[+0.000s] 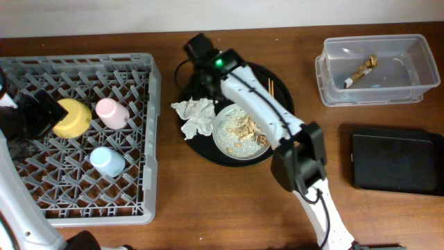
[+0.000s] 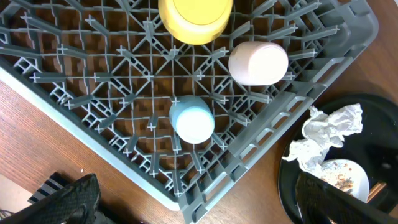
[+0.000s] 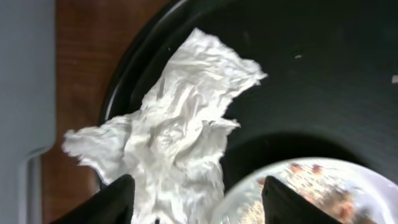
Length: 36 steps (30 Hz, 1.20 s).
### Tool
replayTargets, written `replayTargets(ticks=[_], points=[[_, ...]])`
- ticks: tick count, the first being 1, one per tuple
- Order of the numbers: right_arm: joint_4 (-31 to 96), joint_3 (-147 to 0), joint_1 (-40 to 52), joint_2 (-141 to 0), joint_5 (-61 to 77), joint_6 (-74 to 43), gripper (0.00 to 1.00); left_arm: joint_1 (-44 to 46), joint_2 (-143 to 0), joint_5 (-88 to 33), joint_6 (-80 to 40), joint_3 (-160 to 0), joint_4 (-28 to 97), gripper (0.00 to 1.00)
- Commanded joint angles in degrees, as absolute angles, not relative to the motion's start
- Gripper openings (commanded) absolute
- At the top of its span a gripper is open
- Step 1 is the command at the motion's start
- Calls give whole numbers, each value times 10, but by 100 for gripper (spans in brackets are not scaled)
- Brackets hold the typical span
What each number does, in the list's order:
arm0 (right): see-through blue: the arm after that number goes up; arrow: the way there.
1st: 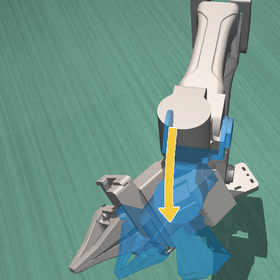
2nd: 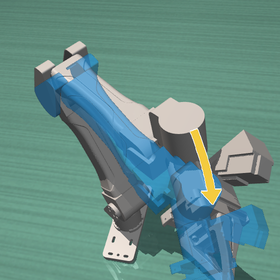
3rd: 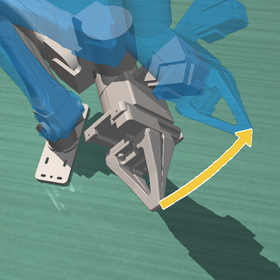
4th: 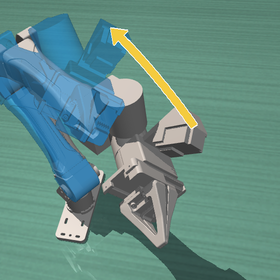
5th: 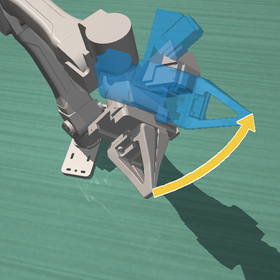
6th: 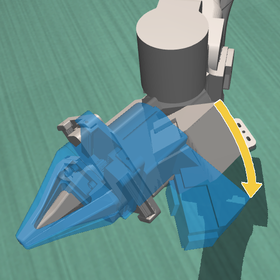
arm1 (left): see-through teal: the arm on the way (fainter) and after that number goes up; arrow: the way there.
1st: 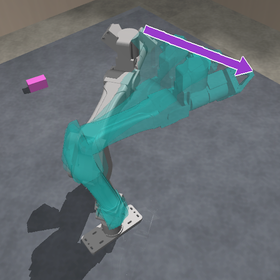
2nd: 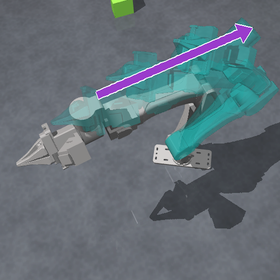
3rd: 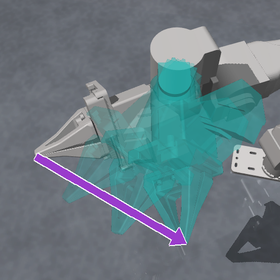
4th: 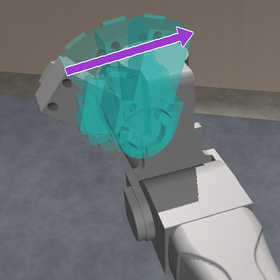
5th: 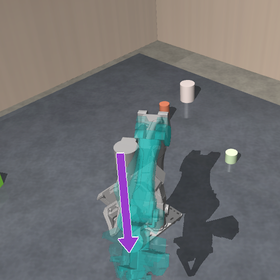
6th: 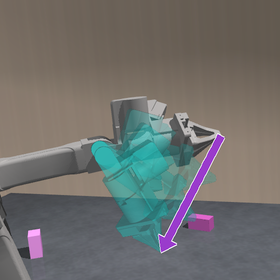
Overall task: Sort waste into correct bins and load items into the dishwasher rack
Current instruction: 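Reach the right gripper back to the tray and grasp the crumpled paper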
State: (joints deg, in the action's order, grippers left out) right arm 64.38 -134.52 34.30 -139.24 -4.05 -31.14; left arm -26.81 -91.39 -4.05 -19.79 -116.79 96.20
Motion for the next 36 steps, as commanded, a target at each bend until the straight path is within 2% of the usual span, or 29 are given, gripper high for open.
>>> replayTargets(ticks=[1,2,7,11,16,17,18,20,26,36], points=[[617,-1348,361,-1426,-67,-336,54,-269,-914,-36,-203,-1168,961,100],[608,-1348,364,-1436,-67,-336,50,-269,-914,-36,-203,-1168,961,100],[590,-1348,368,-1467,-72,-338,47,-269,-914,-36,-203,-1168,961,100],[580,-1348,368,-1480,-72,-338,38,-269,-914,-36,-203,-1168,961,100],[571,-1348,368,-1486,-72,-338,37,-269,-914,-36,-203,-1168,961,100],[569,-1348,368,-1486,-72,-338,29,-269,-914,-36,-203,-1168,961,100],[569,-1348,368,-1486,-72,-338,15,-269,-914,-36,-203,-1168,961,100],[568,-1348,367,-1486,-72,-338,4,-269,-914,-36,-203,-1168,961,100],[593,-1371,353,-1480,-71,-338,4,-269,-914,-36,-203,-1168,961,100],[712,-1532,281,-1427,-67,-337,4,-269,-914,-36,-203,-1168,961,100]])
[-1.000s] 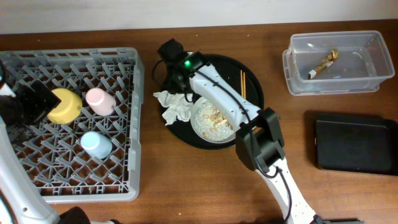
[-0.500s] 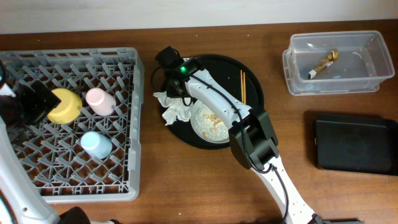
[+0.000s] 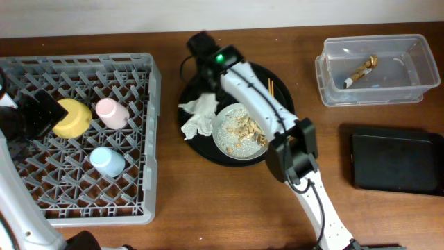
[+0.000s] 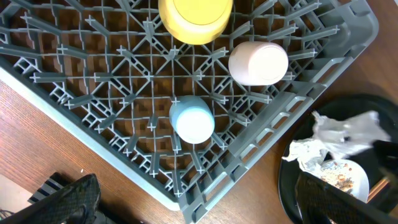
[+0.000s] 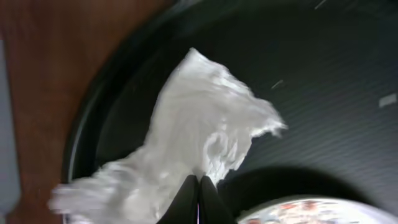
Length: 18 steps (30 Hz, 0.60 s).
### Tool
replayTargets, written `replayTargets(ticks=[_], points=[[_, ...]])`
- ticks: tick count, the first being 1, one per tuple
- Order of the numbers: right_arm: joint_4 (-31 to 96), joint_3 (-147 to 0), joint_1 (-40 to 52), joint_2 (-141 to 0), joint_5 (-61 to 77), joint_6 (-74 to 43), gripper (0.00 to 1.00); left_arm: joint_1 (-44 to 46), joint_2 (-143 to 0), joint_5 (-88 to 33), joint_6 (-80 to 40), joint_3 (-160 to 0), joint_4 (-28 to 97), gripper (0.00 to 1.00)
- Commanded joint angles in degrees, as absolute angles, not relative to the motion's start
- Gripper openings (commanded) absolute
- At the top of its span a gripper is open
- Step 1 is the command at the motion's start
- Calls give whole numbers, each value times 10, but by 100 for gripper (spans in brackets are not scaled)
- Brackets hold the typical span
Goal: Sort waste into correct bins and load items into the dishwasher rack
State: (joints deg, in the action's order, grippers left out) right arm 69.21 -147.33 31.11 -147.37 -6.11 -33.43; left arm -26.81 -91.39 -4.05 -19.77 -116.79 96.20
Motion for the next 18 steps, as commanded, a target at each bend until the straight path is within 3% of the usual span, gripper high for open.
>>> replayTargets(ticks=[1,7,13,18], points=[[723,-1553,267,-1422,-67,-337,4,-269,-914,-36,-203,-1168,961,100],[773,-1649,131,-1408,-47,-337,4,-269,-914,-36,-203,-1168,961,100],[771,-1661,-44,-1408,113,-338,4,-269,-914,-36,-203,-1168,961,100],[774,-1661,-168,-1409,140,-337,4,-269,-914,-36,-203,-1168,961,100]])
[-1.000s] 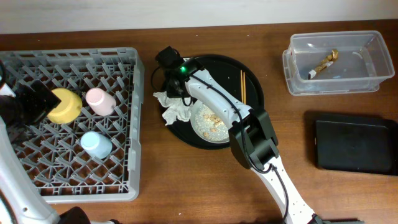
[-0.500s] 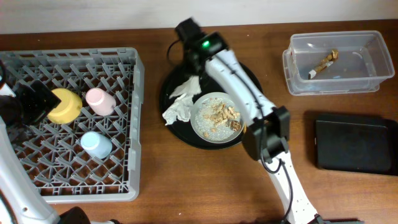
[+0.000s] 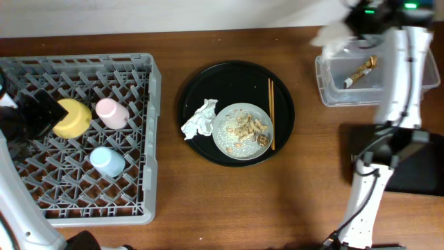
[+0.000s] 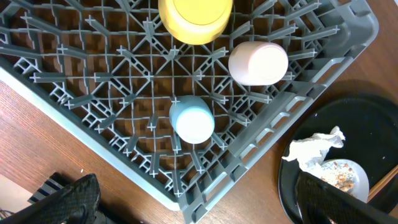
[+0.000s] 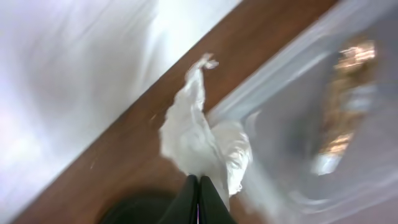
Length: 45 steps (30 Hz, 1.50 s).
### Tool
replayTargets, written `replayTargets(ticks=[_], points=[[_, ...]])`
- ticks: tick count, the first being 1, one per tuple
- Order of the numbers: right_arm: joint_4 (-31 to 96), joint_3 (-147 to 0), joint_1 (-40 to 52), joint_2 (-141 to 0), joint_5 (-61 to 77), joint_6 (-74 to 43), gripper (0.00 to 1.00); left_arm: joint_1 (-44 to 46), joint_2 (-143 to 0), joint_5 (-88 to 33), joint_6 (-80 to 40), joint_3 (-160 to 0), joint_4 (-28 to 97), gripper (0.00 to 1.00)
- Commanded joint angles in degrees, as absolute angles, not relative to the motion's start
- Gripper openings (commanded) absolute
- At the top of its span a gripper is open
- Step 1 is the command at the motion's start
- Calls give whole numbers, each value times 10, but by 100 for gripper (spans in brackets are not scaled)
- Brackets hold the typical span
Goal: Sort waste into correct bins and load items into the dishwasher rack
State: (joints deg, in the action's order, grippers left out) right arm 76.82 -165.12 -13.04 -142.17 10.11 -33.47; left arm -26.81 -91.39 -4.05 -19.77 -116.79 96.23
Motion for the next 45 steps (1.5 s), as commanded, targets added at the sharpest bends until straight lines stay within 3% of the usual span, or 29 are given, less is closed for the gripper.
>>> replayTargets(ticks=[1,5,6,7,8,9,11,17,22,30,33,37,42,45], points=[[774,-1660,-179,-1409,140,-334,4,-269,-914,-36,-203,-1168,961,100],[774,-1659,-211,-1416,133,-330,4,-269,-914,-36,-203,-1168,961,100],[772,-1659,-213,-1419,133,-324,9,-269,-914,-36,-203,-1168,961,100],[772,-1659,-214,-1423,133,-317,25,-269,-914,-36,-203,-1168,961,100],[772,-1659,-213,-1428,135,-302,59,-269,-914,-36,-203,-1168,961,100],[773,-1659,-213,-1432,136,-291,84,-269,-914,-36,-203,-1168,961,100],[777,-1659,-209,-1437,135,-270,100,-269,-914,-36,-203,-1168,961,100],[807,-1659,-185,-1437,216,-223,98,-269,-914,-36,-203,-1168,961,100],[879,-1659,-107,-1437,328,-154,99,-269,-914,-36,-203,-1168,961,100],[947,-1632,145,-1439,106,-145,100,-269,-914,-36,-203,-1168,961,100],[919,-1578,236,-1439,21,-203,94,-269,-914,-36,-203,-1168,961,100],[819,-1467,330,-1439,-7,-248,94,-269,-914,-36,-203,-1168,961,100],[677,-1339,388,-1439,-11,-279,91,-269,-914,-36,-203,-1168,961,100],[611,-1279,401,-1439,-25,-280,84,-269,-914,-36,-203,-1168,961,100]])
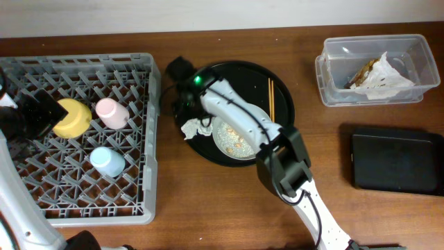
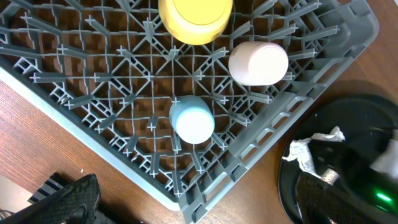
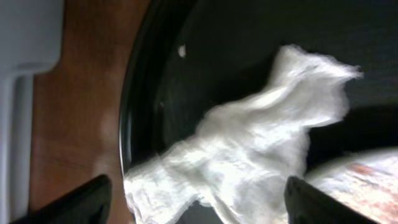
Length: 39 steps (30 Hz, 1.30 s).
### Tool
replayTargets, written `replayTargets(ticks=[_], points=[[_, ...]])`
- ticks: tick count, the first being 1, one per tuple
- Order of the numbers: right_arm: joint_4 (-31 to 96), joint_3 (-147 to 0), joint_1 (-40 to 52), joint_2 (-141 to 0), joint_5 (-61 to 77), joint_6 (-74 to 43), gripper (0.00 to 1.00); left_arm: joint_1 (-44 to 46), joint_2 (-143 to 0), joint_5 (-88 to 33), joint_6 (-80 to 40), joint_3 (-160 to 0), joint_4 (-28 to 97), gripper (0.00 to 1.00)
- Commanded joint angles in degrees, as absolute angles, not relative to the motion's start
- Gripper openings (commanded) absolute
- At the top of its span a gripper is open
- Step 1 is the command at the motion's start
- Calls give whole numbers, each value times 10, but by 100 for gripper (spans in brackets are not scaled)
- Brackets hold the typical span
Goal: Sort waste into correct bins and load items into the dishwasher rack
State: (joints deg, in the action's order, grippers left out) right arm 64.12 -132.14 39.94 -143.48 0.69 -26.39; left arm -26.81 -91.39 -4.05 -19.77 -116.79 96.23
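Observation:
A crumpled white napkin (image 1: 193, 127) (image 3: 249, 158) lies at the left edge of the black tray (image 1: 277, 80), next to a white plate of food scraps (image 1: 236, 136) and a chopstick (image 1: 271, 97). My right gripper (image 1: 186, 110) (image 3: 196, 205) hangs open just above that napkin, a finger on each side of it. Another napkin (image 1: 388, 71) lies in the clear bin (image 1: 333, 94) beside a brown food scrap (image 1: 361, 71). My left gripper (image 1: 40, 112) (image 2: 193, 205) stays open over the grey rack (image 1: 149, 139), which holds a yellow cup (image 1: 71, 117), a pink cup (image 1: 111, 112) and a blue cup (image 1: 107, 161).
A black lidded bin (image 1: 395, 162) sits on the table at the right, below the clear bin. The right arm stretches across the tray and plate. The rack's right wall stands close to the tray's left rim.
The napkin that my right gripper held shut beside the clear bin now lies inside that bin. The right gripper is back at the tray's left edge, open over the remaining napkin. Left arm unchanged.
My right gripper was open over two crumpled napkins on the tray. Then it was shut on one of them, then held it up by the clear bin. That napkin now lies in the bin and the gripper is open over the second one. The left arm stayed put.

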Motion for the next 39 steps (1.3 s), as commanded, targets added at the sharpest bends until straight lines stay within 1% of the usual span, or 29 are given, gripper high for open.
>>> replayTargets(ticks=[1,4,5,6,7,8,9,12,16,17,19,22,24,27,30,31,32,34,35,39], points=[[601,-1267,401,-1439,-29,-283,83,-269,-914,-36,-203,-1168,961,100],[586,-1235,401,-1439,-62,-312,80,-269,-914,-36,-203,-1168,961,100],[586,-1235,401,-1439,-63,-312,77,-269,-914,-36,-203,-1168,961,100],[585,-1235,401,-1439,-63,-311,71,-269,-914,-36,-203,-1168,961,100],[583,-1235,401,-1439,-63,-311,57,-269,-914,-36,-203,-1168,961,100],[580,-1239,401,-1437,-63,-311,37,-269,-914,-36,-203,-1168,961,100],[583,-1249,400,-1437,-63,-311,29,-269,-914,-36,-203,-1168,961,100],[605,-1301,393,-1427,-63,-305,25,-269,-914,-36,-203,-1168,961,100],[664,-1428,357,-1408,-88,-303,9,-269,-914,-36,-203,-1168,961,100],[687,-1472,341,-1406,-108,-303,4,-269,-914,-36,-203,-1168,961,100],[738,-1570,292,-1406,-160,-303,4,-269,-914,-36,-203,-1168,961,100],[787,-1656,208,-1406,-230,-303,4,-269,-914,-36,-203,-1168,961,100],[801,-1678,146,-1406,-236,-284,4,-269,-914,-36,-203,-1168,961,100],[813,-1677,56,-1408,-209,-253,4,-269,-914,-36,-203,-1168,961,100],[814,-1659,-26,-1411,-139,-253,6,-269,-914,-36,-203,-1168,961,100],[802,-1649,-63,-1414,-93,-253,13,-269,-914,-36,-203,-1168,961,100],[794,-1646,-80,-1417,-71,-253,32,-269,-914,-36,-203,-1168,961,100],[775,-1635,-110,-1425,-23,-253,88,-269,-914,-36,-203,-1168,961,100],[768,-1628,-126,-1429,10,-253,98,-269,-914,-36,-203,-1168,961,100],[767,-1602,-155,-1433,105,-220,98,-269,-914,-36,-203,-1168,961,100]])
